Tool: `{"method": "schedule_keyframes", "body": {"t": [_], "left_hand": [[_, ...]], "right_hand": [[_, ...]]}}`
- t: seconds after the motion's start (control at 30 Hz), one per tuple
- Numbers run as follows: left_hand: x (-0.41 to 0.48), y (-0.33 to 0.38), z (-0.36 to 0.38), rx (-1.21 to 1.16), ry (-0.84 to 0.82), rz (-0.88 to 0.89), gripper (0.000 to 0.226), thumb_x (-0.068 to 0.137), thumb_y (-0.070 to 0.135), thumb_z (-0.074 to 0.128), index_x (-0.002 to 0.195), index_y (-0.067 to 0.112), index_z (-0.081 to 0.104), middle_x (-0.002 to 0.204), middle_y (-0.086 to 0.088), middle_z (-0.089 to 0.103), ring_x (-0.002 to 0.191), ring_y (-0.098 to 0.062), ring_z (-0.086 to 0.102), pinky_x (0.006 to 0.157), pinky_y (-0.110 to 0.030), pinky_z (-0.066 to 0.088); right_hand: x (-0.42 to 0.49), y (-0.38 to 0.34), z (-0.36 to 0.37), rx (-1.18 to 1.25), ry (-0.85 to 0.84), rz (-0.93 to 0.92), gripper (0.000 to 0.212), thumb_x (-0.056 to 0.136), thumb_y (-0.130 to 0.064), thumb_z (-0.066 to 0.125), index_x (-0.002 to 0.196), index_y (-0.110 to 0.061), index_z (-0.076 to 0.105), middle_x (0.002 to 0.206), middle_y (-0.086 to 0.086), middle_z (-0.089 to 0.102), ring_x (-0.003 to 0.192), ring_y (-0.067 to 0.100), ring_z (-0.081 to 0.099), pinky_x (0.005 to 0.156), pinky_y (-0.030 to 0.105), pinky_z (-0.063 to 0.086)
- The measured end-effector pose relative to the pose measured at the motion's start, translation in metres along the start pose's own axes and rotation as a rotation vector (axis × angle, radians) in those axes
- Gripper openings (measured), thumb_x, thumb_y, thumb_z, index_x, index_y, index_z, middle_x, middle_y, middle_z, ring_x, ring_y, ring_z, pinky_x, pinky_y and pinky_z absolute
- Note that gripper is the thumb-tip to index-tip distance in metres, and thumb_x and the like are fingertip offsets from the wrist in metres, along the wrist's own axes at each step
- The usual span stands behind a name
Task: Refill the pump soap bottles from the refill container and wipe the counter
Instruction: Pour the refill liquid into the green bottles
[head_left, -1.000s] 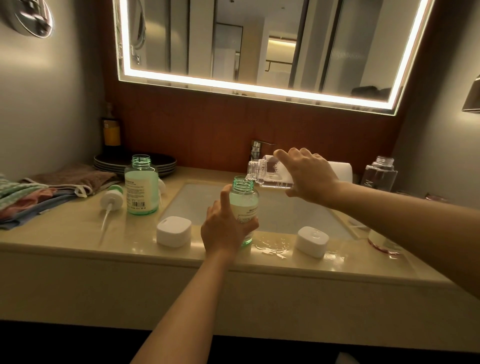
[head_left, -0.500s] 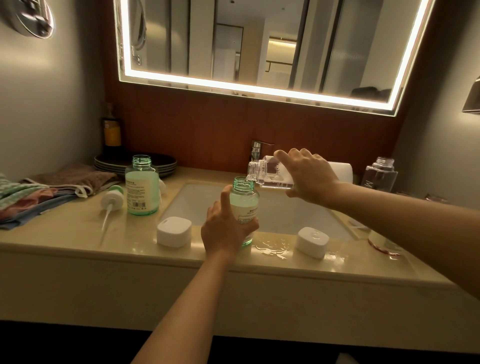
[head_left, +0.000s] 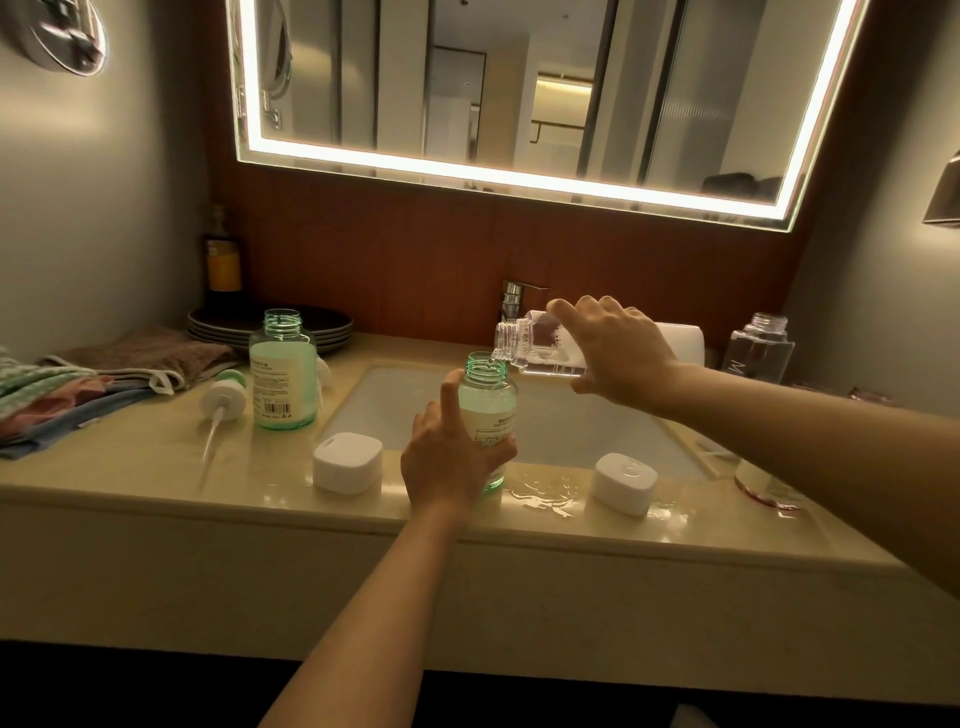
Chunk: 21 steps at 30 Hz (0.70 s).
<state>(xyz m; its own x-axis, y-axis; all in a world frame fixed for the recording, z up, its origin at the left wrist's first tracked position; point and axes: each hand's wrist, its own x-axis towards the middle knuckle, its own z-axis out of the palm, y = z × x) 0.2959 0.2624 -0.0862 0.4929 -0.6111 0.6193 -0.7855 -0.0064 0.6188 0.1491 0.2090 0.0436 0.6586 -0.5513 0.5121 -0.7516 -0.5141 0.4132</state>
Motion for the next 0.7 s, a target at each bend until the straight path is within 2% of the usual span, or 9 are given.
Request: {"method": "schedule_keyframes", "body": {"t": [0.7], "left_hand": [[0.0004, -0.0003, 0.0000, 0.009, -0.016, 0.008, 0.091, 0.067, 0.051, 0.073, 0.138, 0.024, 0.022, 0.121, -0.005, 0.054, 0.106, -0.020, 0.050, 0.069, -0.026, 0.038]], "right_hand": [[0.0006, 0.0008, 0.0013, -0.005, 0.019, -0.006, 0.070, 0.077, -0.031, 0.071, 0.134, -0.018, 0.031, 0.121, 0.010, 0.052, 0.108, 0.025, 0.052, 0.090, 0.038, 0.046]]}}
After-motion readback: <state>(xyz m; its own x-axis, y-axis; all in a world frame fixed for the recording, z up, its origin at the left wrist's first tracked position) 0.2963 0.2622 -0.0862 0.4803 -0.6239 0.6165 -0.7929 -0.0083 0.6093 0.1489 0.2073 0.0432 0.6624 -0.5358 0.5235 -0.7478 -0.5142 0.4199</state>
